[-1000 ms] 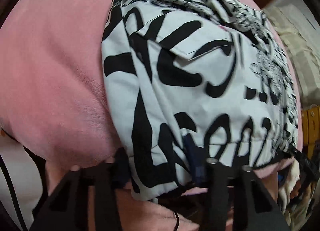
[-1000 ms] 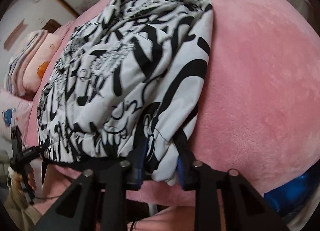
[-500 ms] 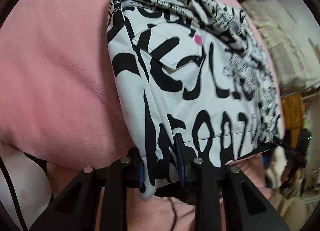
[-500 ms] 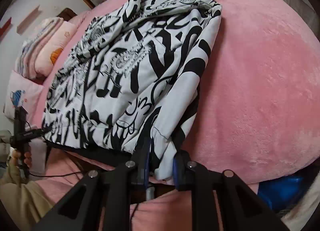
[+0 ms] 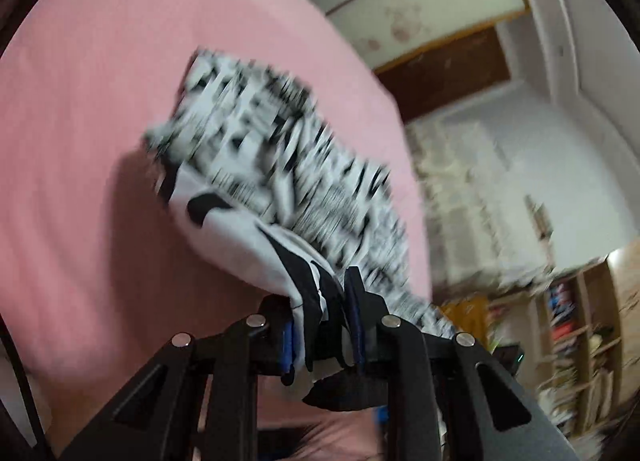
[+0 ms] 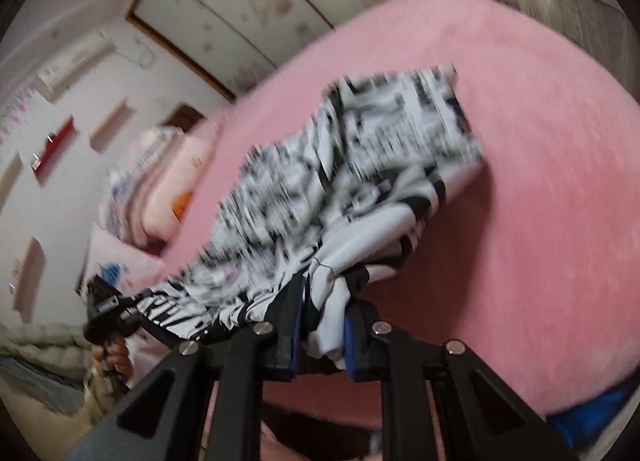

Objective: Fold large clothes

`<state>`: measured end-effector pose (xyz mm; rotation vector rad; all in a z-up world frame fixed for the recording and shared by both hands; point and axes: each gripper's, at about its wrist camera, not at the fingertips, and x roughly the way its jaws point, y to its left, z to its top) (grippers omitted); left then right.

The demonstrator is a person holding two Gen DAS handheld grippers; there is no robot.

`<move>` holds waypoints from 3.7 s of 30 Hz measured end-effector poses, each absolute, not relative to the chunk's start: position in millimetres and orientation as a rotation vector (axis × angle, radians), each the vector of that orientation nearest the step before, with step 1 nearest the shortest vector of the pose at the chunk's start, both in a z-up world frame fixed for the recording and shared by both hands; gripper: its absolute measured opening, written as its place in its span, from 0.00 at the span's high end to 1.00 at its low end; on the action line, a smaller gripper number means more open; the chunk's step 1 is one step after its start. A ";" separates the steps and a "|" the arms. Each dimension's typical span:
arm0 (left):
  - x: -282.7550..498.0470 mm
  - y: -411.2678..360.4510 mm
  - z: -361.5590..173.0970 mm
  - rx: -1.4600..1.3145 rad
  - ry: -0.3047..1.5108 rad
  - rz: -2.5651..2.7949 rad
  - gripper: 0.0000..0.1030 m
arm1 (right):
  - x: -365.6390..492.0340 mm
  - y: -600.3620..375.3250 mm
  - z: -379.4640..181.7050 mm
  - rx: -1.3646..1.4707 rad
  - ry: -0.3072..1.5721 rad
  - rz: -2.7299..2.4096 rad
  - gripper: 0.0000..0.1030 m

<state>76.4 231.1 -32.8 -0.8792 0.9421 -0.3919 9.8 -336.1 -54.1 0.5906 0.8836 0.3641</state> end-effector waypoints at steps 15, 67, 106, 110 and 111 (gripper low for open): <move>353.0 210.5 -72.9 -0.907 0.939 -0.234 0.81 | 276.3 -338.8 -42.0 0.605 0.797 0.190 0.85; 457.2 203.5 -119.0 -0.144 1.005 -0.229 0.90 | 398.9 -324.4 -168.8 0.181 0.949 0.159 0.80; 342.1 186.2 -143.4 0.033 0.919 0.067 0.73 | 290.7 -209.7 -177.4 -0.136 0.832 0.015 0.62; 343.1 195.7 -148.0 0.024 0.923 0.039 0.73 | 287.6 -309.3 -193.3 -0.068 0.866 -0.142 0.93; 343.5 197.5 -149.7 0.016 0.923 0.037 0.73 | 285.3 -328.5 -195.4 -0.044 0.873 -0.174 0.97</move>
